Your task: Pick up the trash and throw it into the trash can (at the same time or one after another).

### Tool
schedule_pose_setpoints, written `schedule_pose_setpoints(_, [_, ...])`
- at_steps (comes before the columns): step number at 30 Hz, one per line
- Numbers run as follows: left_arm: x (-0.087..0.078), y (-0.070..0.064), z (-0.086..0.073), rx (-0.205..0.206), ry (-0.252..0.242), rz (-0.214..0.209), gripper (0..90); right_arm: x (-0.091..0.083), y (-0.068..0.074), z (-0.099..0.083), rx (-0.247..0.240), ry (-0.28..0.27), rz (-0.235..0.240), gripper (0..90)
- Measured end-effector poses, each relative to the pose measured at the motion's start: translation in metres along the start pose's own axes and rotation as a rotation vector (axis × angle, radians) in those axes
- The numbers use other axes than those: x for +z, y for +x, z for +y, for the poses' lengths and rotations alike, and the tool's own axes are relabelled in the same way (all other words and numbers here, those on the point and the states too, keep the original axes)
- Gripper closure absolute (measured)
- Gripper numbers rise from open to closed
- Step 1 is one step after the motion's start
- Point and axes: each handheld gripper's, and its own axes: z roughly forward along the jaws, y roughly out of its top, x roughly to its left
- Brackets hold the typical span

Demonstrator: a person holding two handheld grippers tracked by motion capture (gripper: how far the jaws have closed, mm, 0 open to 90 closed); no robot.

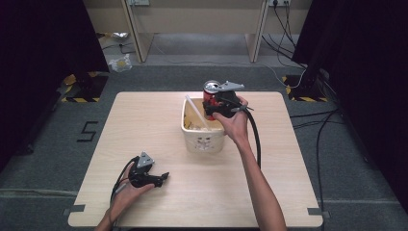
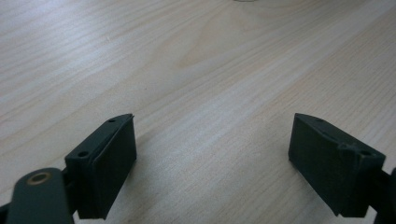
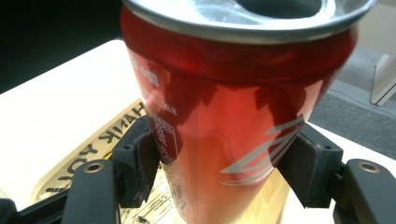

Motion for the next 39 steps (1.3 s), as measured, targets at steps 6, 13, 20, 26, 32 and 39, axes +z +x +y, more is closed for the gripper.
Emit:
schedule_pose_setpoints(6, [0.0, 0.0, 0.0, 0.001, 0.0, 0.001, 14.3, 0.007, -0.002, -0.005, 0.011, 0.03, 0.003, 34.2])
schedule_pose_setpoints(13, [0.0, 0.0, 0.0, 0.001, 0.0, 0.001, 14.3, 0.015, -0.002, -0.011, 0.023, 0.061, 0.019, 34.1])
schedule_pose_setpoints(20, [0.0, 0.0, 0.0, 0.001, 0.003, -0.002, 14.4, 0.017, -0.001, -0.013, 0.027, 0.073, 0.031, 33.8])
schedule_pose_setpoints(26, [0.0, 0.0, 0.0, 0.0, 0.002, -0.002, 14.4, 0.018, -0.002, -0.013, 0.028, 0.07, 0.041, 33.5])
schedule_pose_setpoints(32, [0.0, 0.0, 0.0, 0.001, 0.003, -0.002, 14.4, 0.017, -0.001, -0.013, 0.03, 0.07, 0.044, 31.4])
schedule_pose_setpoints(39, [0.0, 0.0, 0.0, 0.002, 0.003, -0.003, 14.3, 0.01, -0.002, -0.01, 0.037, 0.041, 0.042, 27.6])
